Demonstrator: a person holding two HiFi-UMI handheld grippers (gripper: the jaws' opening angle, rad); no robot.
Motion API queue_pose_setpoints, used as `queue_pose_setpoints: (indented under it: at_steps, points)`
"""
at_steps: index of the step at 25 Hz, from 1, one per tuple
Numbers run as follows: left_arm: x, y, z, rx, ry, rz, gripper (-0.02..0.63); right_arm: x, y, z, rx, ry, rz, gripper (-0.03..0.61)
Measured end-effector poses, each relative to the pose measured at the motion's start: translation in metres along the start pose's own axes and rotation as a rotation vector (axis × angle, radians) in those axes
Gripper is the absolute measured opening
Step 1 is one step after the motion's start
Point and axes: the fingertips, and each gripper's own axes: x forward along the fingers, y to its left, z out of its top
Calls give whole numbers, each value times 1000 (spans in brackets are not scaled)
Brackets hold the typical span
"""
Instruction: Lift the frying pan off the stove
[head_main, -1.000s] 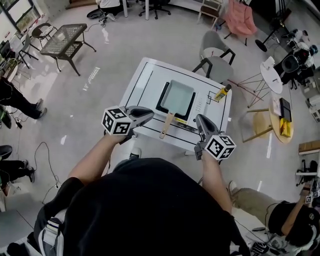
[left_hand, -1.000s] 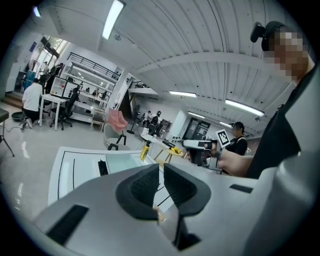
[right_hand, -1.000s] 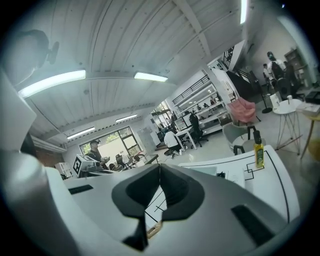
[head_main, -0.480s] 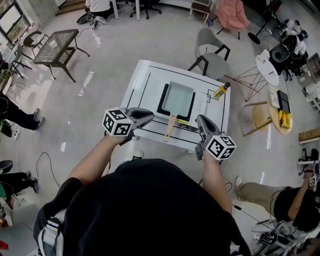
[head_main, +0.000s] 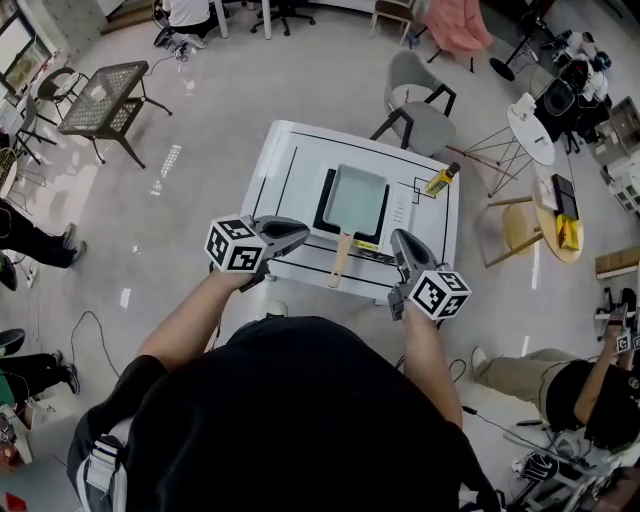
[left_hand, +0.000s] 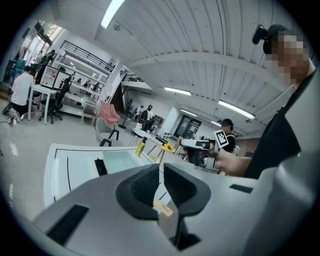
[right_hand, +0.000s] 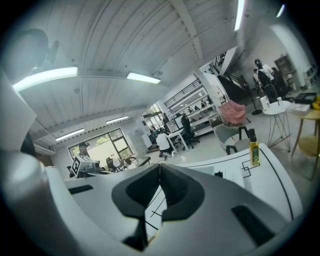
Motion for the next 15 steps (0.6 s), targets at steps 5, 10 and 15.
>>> queue_pose_setpoints:
  at_steps: [5,10,15]
  points:
    - [3,1,-3,11,20,3,35,1,-3,-3,15,7,-6,8]
    - [9,4,-5,-1,23,-3,35,6,-7,-13,41,33,1,8]
    - [18,6,-12,-17,30,-14,35,11,-15,-28,67,74,1,8]
